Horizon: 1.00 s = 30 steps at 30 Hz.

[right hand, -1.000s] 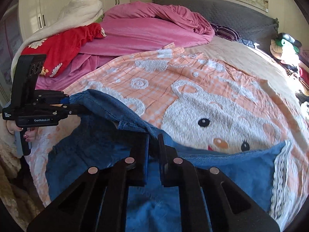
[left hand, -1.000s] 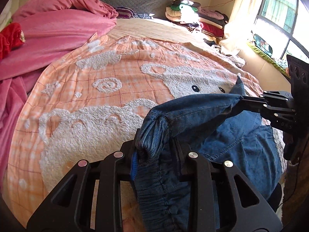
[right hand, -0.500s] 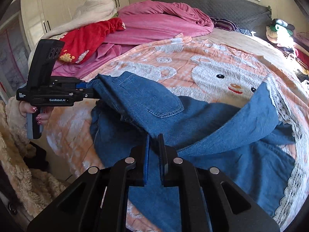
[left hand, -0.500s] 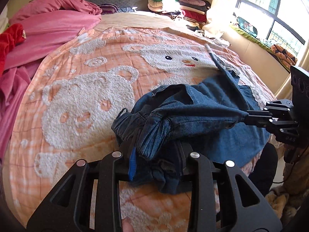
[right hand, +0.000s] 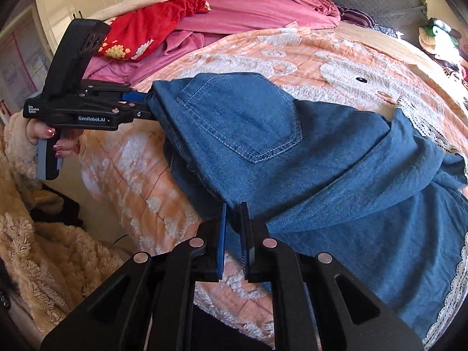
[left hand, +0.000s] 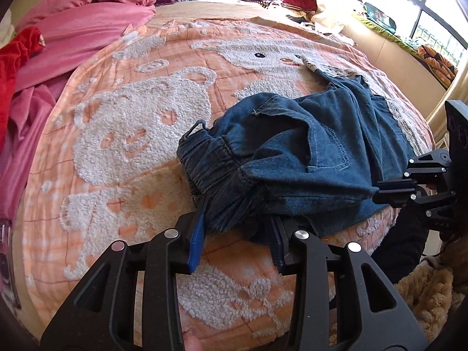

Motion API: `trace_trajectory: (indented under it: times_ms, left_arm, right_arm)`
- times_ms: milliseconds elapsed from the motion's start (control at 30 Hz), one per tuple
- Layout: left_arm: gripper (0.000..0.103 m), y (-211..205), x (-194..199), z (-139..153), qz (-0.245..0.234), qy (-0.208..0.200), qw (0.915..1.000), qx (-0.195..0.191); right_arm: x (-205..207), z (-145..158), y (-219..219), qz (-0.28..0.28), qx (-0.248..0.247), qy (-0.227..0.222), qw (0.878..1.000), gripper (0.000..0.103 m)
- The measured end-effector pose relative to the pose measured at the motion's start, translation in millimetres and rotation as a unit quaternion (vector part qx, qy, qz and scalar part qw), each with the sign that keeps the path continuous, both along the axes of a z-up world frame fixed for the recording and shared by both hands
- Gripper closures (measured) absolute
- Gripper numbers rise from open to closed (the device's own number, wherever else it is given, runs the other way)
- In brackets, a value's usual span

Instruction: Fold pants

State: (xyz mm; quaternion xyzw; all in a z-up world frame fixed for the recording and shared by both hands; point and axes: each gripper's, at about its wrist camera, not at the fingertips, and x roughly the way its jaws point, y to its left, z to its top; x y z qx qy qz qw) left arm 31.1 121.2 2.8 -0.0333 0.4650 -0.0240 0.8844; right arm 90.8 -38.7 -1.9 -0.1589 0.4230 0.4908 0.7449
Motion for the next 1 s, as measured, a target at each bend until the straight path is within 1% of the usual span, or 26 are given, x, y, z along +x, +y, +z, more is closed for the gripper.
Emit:
trace_trajectory:
  times_ms: [67,133,167,233,300,367,433,467,500,567,667,700,767,800,833,900,1000]
  left_arm:
    - [0.072,4.3,-5.2,0.5,0.006,0.001,0.9999,0.011]
    - [0.072,14.7,-8.4,-3.7,0.024,0.017,0.9993,0.022]
    - [0.072,22.4,-10.7,-4.2,0.034,0.026,0.9989,0.019]
    - [0.072,37.3,-17.8,2.7,0.055,0.025,0.9982,0.001]
    - [0.072,43.9,-22.0,19.5,0.065,0.004,0.9978,-0.014]
    - [0.072,38.4,-19.3,35.9,0.055,-0.021,0.9977,-0.032]
    - [0.072,22.5,-8.8,43.5,0.03,-0.036,0.9975,-0.054]
    - [0.072,11.1,-0.9,43.5,0.014,-0.038,0.9974,-0.06]
    - [0.072,-0.8,7.6,41.4,-0.001,-0.038,0.9973,-0.063]
    - [0.07,-25.8,21.4,34.8,-0.034,-0.035,0.9967,-0.064]
    - [0.069,-53.0,35.1,17.9,-0.054,-0.012,0.9981,-0.026]
    - [0.065,-56.8,37.7,11.4,-0.057,-0.004,0.9983,-0.013]
    - [0.061,-60.0,39.7,-2.1,-0.052,0.01,0.9985,0.014]
    - [0.061,-58.3,39.1,-8.7,-0.05,0.017,0.9984,0.021]
    - [0.061,-57.8,37.8,-13.6,-0.048,0.022,0.9983,0.022]
    - [0.061,-58.8,32.1,-22.0,-0.053,0.029,0.9978,0.029]
    - [0.061,-66.5,23.6,-30.7,-0.065,0.033,0.9961,0.05]
  right_arm:
    - [-3.7,-3.1,3.3,0.006,-0.002,0.001,1.0,0.095]
    - [-4.0,-10.2,5.4,0.005,-0.011,0.002,1.0,0.095]
    - [-3.7,-14.8,6.3,0.004,-0.017,0.006,1.0,0.095]
    - [-3.4,-20.9,6.4,0.003,-0.021,0.01,1.0,0.094]
    - [-3.6,-23.8,6.1,0.003,-0.019,0.013,1.0,0.093]
    - [-4.1,-23.9,6.1,0.004,-0.017,0.014,1.0,0.092]
    - [-4.6,-22.4,5.6,0.002,-0.015,0.014,1.0,0.091]
    - [-4.4,-21.0,4.8,0.0,-0.013,0.017,1.0,0.091]
    - [-4.0,-19.0,3.4,-0.003,-0.01,0.022,1.0,0.087]
    - [-4.0,-11.4,-1.6,-0.01,-0.002,0.021,1.0,0.087]
    - [-1.5,4.5,-13.7,-0.031,0.018,0.01,0.999,0.085]
    - [0.9,9.9,-18.0,-0.042,0.024,0.003,0.999,0.084]
    - [8.8,19.5,-22.7,-0.061,0.038,-0.008,0.997,0.08]
    - [13.7,22.5,-22.9,-0.069,0.042,-0.013,0.997,0.074]
    - [18.6,24.8,-21.3,-0.074,0.043,-0.018,0.996,0.07]
    - [28.2,25.1,-14.0,-0.077,0.042,-0.02,0.996,0.069]
    - [40.5,17.6,0.1,-0.073,0.038,-0.006,0.997,0.069]
